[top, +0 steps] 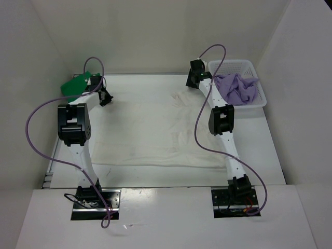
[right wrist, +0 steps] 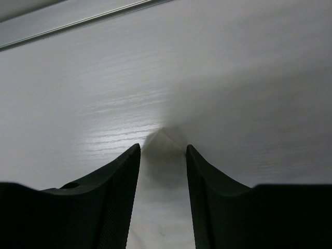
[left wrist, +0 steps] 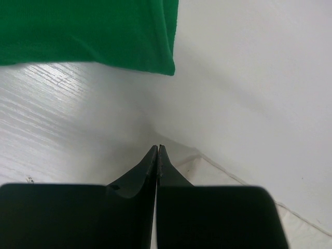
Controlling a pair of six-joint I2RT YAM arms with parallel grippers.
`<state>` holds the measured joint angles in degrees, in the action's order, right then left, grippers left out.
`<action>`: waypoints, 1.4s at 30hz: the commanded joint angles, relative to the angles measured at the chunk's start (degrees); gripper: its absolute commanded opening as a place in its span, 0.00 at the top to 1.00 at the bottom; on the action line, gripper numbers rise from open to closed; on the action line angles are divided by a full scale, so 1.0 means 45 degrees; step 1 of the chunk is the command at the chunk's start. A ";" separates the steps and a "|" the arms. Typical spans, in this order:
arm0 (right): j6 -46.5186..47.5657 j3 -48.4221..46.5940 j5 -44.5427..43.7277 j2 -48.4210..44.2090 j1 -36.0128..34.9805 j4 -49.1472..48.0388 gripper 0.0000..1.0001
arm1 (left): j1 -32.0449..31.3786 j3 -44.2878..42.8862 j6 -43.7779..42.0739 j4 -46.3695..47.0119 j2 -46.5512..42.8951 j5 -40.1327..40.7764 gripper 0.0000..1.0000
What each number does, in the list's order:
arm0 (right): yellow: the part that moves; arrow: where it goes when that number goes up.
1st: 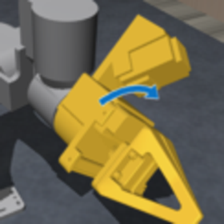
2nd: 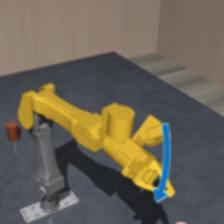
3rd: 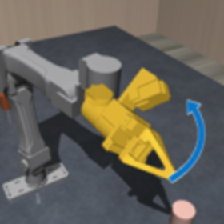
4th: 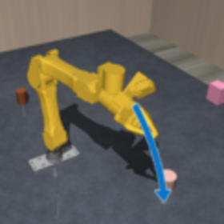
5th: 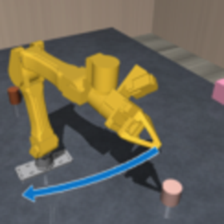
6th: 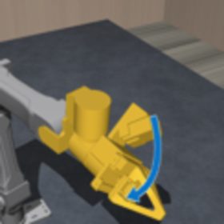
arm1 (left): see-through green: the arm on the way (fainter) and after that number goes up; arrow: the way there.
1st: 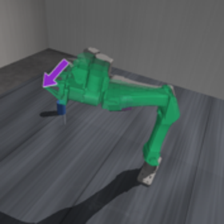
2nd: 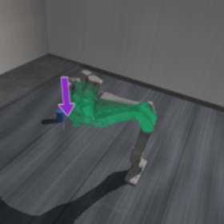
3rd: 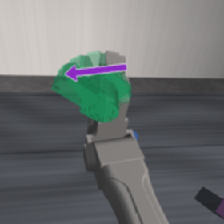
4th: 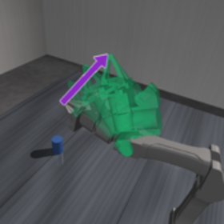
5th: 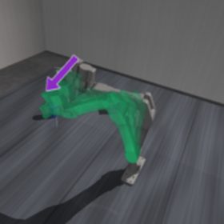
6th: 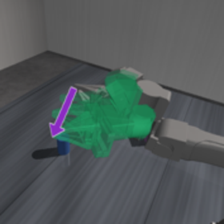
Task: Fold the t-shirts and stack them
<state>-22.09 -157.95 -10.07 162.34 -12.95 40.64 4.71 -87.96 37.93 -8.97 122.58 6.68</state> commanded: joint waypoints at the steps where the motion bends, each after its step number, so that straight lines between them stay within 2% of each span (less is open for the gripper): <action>1: -0.0168 -0.0525 0.0049 0.0486 0.0085 -0.0223 0.54 | -0.0051 0.0015 0.0164 0.0177 -0.0951 -0.0156 1.00; 2: -0.0170 -0.0641 0.0165 0.0486 0.0085 -0.0223 0.58 | -0.0051 0.0016 0.0164 0.0177 -0.0952 -0.0156 1.00; 3: -0.0286 -0.0642 0.0166 0.0486 0.0085 -0.0339 0.67 | -0.0051 0.0132 0.0164 0.0177 -0.0952 -0.0156 1.00; 9: -0.0522 -0.0914 0.0323 0.0233 0.0085 -0.0594 0.82 | -0.0168 0.0387 0.0281 0.0295 -0.1361 -0.0390 1.00; 12: -0.0522 -0.1072 0.0323 0.0233 0.0085 -0.0711 0.97 | -0.0305 0.0659 0.0281 0.0295 -0.1615 -0.0390 1.00; 14: -0.0522 -0.1325 0.0440 0.0116 0.0085 -0.0576 1.00 | -0.0305 0.0796 0.0281 0.0295 -0.1753 -0.0390 1.00; 19: -0.0522 -0.1599 0.1142 -0.0898 0.0202 0.0146 1.00 | -0.0305 0.0915 0.0281 0.0295 -0.2298 -0.0390 1.00; 23: -0.0053 -0.0548 0.1455 -0.3041 0.0318 0.1471 1.00 | -0.0305 0.1071 0.0164 0.0295 -0.2593 -0.0390 1.00; 25: 0.0064 0.1361 0.2020 -0.4001 0.0552 0.1652 1.00 | -0.0305 0.1362 0.0028 0.0158 -0.3021 -0.0273 1.00; 26: 0.0064 0.2336 0.2022 -0.5185 0.0554 0.1420 1.00 | -0.0305 0.1364 -0.0088 0.0274 -0.3138 -0.0273 1.00; 27: 0.0064 0.4569 0.2022 -0.5854 0.0554 0.1089 1.00 | -0.0305 0.1538 -0.0090 0.0275 -0.3294 -0.0273 1.00; 30: -0.0110 0.8559 0.1905 -0.8369 0.0689 -0.0335 1.00 | -0.0013 0.2025 -0.0090 0.0275 -0.3587 -0.0468 1.00; 42: -0.0463 1.5974 0.2881 -1.4295 0.0827 -0.0790 1.00 | 0.1530 0.4409 0.0028 0.0549 -0.5677 -0.2285 1.00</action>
<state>-23.42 -90.91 1.04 104.95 -9.17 39.24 10.04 -69.82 37.89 -8.21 101.69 -0.89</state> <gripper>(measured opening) 0.007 0.003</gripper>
